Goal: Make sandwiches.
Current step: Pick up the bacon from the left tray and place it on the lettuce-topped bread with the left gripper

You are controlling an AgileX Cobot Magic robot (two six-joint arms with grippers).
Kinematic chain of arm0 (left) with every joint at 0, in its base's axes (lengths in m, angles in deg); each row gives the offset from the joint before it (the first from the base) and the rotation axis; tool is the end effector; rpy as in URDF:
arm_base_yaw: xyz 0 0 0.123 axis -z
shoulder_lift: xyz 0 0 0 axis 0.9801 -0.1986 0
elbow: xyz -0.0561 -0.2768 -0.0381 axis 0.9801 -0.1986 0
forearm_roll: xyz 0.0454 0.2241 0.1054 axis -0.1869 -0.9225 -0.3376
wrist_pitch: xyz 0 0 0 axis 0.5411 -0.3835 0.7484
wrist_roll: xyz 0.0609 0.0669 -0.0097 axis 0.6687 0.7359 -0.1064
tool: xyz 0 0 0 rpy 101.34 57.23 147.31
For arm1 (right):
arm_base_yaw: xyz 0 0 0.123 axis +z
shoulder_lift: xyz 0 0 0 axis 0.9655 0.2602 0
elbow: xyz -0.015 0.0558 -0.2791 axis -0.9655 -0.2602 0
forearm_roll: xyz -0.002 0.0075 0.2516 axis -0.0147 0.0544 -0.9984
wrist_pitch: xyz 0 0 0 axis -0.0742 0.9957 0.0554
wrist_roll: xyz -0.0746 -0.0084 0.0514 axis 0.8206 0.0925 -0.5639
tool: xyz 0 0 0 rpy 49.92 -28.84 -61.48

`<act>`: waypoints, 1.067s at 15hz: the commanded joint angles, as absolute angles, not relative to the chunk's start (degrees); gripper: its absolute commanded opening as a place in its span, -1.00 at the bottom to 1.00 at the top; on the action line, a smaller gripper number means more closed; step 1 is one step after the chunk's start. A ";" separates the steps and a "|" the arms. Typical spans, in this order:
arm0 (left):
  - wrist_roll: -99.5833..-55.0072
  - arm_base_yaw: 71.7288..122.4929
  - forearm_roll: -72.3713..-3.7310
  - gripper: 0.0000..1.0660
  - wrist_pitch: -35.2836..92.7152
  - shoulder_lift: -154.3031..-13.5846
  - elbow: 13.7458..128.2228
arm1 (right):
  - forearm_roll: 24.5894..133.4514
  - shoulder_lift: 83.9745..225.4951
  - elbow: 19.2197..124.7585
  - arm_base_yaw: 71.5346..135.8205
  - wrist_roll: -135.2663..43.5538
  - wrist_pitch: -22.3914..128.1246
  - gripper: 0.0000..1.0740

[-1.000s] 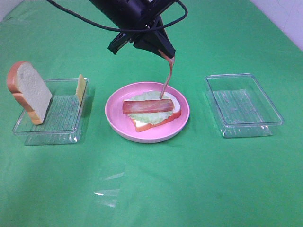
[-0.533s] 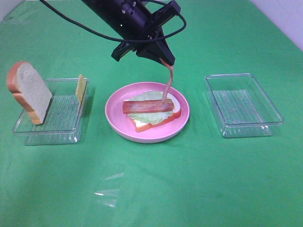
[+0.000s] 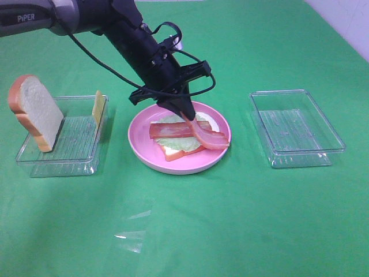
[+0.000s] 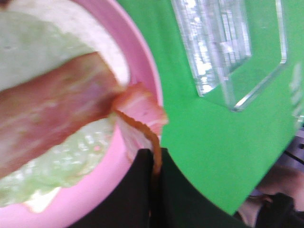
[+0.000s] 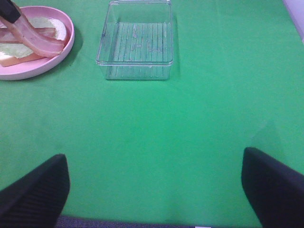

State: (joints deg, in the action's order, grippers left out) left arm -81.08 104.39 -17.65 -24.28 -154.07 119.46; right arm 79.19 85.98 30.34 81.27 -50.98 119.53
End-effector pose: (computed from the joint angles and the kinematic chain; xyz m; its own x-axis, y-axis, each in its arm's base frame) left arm 0.4354 -0.2631 0.1627 -0.9744 0.1936 -0.1146 0.2244 0.8013 -0.5545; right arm -0.0022 -0.0002 0.2609 -0.5304 -0.0491 -0.8463 -0.1056 0.9944 0.0085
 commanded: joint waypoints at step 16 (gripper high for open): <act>-88.35 104.27 -31.63 0.89 -24.28 -154.19 125.76 | 79.19 84.38 30.11 80.99 -50.41 119.30 0.79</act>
State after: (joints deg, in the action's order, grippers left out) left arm -88.07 104.10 -31.63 -23.60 -154.07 125.42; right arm 79.19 85.98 30.34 81.27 -50.98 119.53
